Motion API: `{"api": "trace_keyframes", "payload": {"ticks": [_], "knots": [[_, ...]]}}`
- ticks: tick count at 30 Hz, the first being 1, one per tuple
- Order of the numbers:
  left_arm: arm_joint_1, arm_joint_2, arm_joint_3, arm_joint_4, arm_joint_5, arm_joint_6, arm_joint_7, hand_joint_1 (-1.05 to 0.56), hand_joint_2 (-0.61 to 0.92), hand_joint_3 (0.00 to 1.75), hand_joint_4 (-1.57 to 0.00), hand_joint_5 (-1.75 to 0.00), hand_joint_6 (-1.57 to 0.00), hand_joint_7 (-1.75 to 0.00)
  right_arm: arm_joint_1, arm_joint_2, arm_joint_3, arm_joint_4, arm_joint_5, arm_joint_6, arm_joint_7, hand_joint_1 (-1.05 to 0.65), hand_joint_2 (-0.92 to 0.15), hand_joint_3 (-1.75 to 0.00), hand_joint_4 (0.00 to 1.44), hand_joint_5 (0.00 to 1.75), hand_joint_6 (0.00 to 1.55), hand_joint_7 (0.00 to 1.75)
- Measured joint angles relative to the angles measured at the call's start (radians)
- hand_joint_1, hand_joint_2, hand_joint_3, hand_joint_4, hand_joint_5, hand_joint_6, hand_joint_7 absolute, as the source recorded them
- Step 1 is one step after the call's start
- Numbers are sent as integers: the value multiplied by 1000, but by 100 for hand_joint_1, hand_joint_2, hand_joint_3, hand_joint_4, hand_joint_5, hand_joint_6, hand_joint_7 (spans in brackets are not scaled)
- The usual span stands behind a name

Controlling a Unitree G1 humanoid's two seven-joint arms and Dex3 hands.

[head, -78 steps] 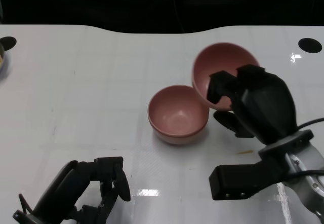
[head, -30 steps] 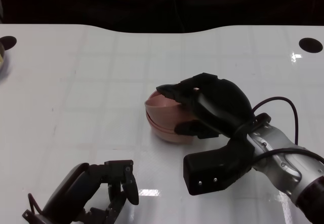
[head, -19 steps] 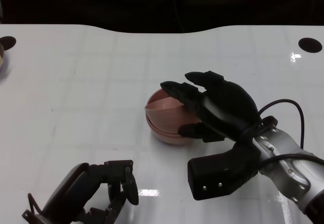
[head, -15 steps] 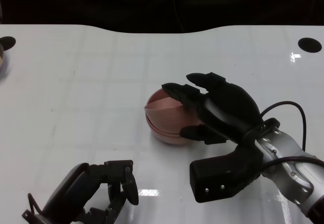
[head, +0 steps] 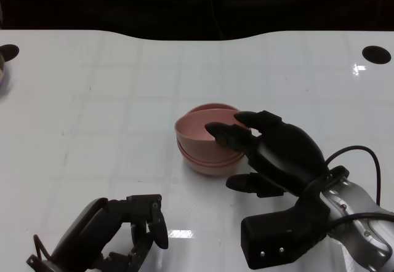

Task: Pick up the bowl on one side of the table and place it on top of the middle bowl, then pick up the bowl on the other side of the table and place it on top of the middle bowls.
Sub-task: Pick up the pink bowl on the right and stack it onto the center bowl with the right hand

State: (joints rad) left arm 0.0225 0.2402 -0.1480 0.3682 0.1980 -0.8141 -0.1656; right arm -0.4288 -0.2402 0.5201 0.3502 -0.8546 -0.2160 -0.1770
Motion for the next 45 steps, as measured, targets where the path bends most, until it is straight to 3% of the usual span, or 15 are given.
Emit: {"api": "trace_keyframes", "payload": {"ticks": [33,38,45], "knots": [[0,3,0,0,0,9,0,1,34,146,-81,-175,-78,-151,31,-4,35,32,-21,-26,-12,-77,-92,-37,12,27,27,0],[0,3,0,0,0,9,0,1,33,147,-81,-175,-78,-151,45,-4,29,23,-16,-37,-52,-75,-92,-40,9,29,23,0],[0,3,0,0,0,9,0,1,33,148,-81,-174,-79,-150,112,-8,-35,-85,39,-38,-60,-69,-92,-36,1,40,22,0]]}}
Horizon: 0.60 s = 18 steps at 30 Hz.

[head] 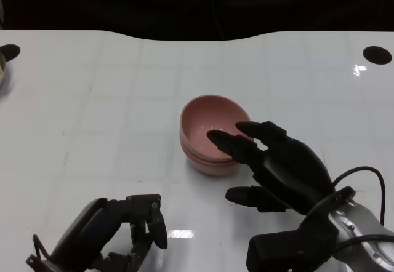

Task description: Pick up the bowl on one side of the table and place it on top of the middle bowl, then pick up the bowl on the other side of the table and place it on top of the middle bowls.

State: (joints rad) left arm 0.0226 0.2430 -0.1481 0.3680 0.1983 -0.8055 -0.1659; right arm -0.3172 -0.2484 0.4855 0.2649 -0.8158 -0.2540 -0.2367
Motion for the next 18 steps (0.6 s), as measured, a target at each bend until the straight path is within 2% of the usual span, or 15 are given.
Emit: {"api": "trace_keyframes", "payload": {"ticks": [6,9,18], "knots": [[0,0,0,0,0,-4,0,1,34,148,-82,-173,-79,-150,64,-32,-33,-26,30,-29,0,-63,-92,-29,1,48,23,1],[0,1,0,0,1,-5,0,0,34,148,-81,-173,-78,-150,105,-48,-54,-47,53,-64,-10,-58,-92,-19,2,54,25,2],[0,0,0,0,8,-5,0,-1,34,148,-81,-174,-78,-151,215,-63,-131,-78,94,-210,-126,-46,-92,-8,18,65,38,7]]}}
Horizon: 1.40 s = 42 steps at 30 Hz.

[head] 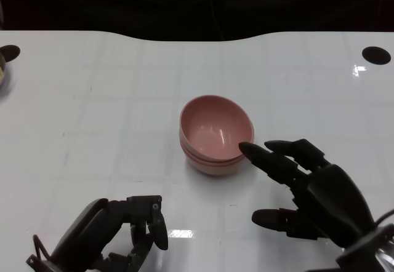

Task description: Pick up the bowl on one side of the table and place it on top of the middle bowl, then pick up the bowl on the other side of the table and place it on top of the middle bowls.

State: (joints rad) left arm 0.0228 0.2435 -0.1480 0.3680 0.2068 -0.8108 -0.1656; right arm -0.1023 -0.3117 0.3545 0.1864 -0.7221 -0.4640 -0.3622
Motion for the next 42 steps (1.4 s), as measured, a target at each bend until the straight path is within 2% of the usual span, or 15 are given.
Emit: {"api": "trace_keyframes", "payload": {"ticks": [4,5,6,8,11,17,22,23,24,26,32,38,42], "knots": [[0,0,0,0,0,0,0,-1,35,148,-80,-175,-78,-151,10,0,-15,-4,5,-20,-4,-45,-92,-8,19,66,40,8],[-2,-1,-1,0,1,0,0,0,35,148,-81,-175,-78,-151,29,1,-31,-20,27,-24,-2,-33,-91,-8,35,75,56,16],[-2,-2,0,2,-1,-5,0,1,35,148,-81,-175,-78,-151,63,2,-52,-46,71,-40,-3,-27,-91,-7,42,79,63,20],[-1,0,2,12,-1,-6,0,0,35,148,-81,-175,-78,-151,121,3,-85,-78,128,-76,-7,-20,-91,-6,52,85,74,25],[-3,0,2,12,-1,-6,0,0,36,147,-80,-175,-77,-152,163,5,-117,-84,142,-117,-28,-17,-92,-7,61,91,82,28],[-5,0,2,12,-2,-6,0,1,36,147,-80,-175,-77,-153,178,24,-144,-69,150,-203,-52,-12,-92,-10,72,101,94,35],[-5,0,3,12,-3,-6,0,1,36,148,-80,-175,-76,-153,186,41,-156,-66,157,-227,-55,-12,-91,-12,73,104,95,37],[-5,0,3,13,-3,-7,0,2,35,148,-80,-175,-76,-153,187,43,-156,-59,169,-239,-54,-3,-84,-24,79,118,100,48],[-5,0,3,13,-3,-8,0,3,35,149,-80,-175,-77,-152,188,45,-157,-57,175,-244,-54,9,-43,-104,85,143,95,85],[-5,3,7,23,-4,-27,0,3,35,149,-80,-175,-77,-151,195,74,-161,-7,271,-328,-49,14,-28,-138,89,151,94,102],[-2,6,18,37,-5,-31,0,4,35,148,-79,-175,-78,-150,199,85,-186,66,348,-402,2,14,-13,-171,96,162,95,129],[-2,5,25,47,-9,-35,0,4,32,150,-80,-174,-79,-148,194,102,-206,103,373,-436,36,15,-11,-175,97,165,94,135],[-2,-3,29,48,-25,-35,0,2,30,149,-83,-171,-82,-146,192,127,-222,105,426,-437,72,6,-14,-175,97,170,90,149]]}}
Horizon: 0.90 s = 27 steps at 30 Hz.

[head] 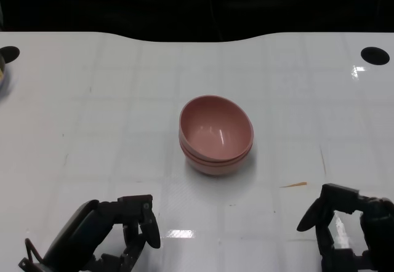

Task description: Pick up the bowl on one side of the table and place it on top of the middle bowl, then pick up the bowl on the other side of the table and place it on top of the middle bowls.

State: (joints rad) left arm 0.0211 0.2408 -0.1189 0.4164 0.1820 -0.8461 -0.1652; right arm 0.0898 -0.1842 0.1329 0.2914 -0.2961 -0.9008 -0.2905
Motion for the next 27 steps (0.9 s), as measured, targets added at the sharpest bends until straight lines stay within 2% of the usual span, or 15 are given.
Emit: {"api": "trace_keyframes", "payload": {"ticks": [5,11,23,27], "knots": [[0,-10,7,0,-30,1,0,0,30,150,-84,-170,-83,-146,3,26,-8,-2,62,11,61,3,-14,-175,96,174,86,156],[0,-18,10,3,-50,7,0,-2,30,151,-84,-173,-82,-148,7,44,-19,-3,68,20,93,1,-15,-175,97,175,85,159],[-3,-24,11,35,-70,0,-1,-5,29,151,-85,-172,-81,-151,7,61,-49,2,91,22,147,2,-15,-175,94,174,84,154],[-7,-25,15,42,-66,-7,1,-6,27,153,-83,-174,-80,-153,5,67,-50,6,96,23,161,6,-16,-173,88,169,85,150]]}}
